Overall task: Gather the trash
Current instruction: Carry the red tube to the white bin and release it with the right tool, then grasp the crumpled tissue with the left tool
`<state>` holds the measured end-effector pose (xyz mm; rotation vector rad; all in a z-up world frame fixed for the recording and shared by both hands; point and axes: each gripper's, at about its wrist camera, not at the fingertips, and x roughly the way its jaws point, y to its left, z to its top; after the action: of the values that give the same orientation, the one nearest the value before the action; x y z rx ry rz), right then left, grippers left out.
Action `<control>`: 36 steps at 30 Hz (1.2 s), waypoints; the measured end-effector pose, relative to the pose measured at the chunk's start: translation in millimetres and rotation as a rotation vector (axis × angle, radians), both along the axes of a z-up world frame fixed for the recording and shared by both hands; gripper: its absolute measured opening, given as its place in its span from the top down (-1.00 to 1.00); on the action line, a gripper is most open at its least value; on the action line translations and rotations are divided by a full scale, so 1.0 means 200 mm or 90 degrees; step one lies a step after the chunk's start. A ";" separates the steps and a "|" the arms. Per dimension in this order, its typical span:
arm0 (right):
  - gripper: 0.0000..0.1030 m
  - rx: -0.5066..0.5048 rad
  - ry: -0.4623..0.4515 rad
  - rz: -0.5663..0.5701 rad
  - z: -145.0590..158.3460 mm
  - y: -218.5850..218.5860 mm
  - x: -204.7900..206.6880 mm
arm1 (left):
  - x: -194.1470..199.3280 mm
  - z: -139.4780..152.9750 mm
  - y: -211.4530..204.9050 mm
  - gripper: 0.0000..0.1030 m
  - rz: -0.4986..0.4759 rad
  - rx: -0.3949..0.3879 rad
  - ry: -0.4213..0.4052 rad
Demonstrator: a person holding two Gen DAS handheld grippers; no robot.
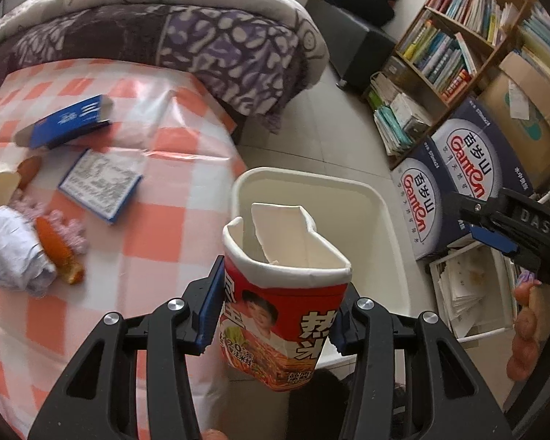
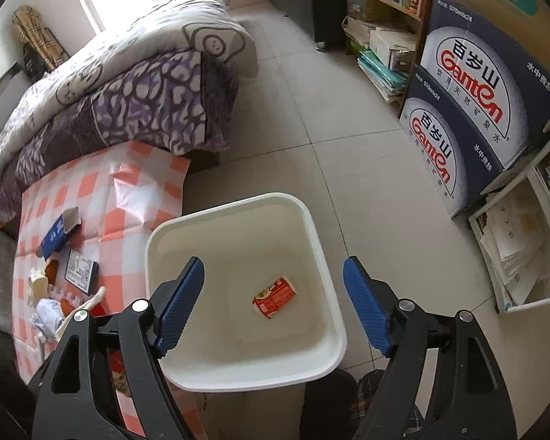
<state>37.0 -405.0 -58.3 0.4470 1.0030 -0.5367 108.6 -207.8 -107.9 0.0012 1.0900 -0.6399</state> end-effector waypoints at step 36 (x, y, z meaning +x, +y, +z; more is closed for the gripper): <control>-0.86 0.053 -0.039 0.120 -0.06 0.64 0.39 | 0.38 0.01 0.85 -0.70 0.170 0.276 -0.043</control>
<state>115.0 -277.1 -70.1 0.4349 0.9996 -0.3115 183.6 -37.5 -105.0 0.2452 1.1218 -0.1556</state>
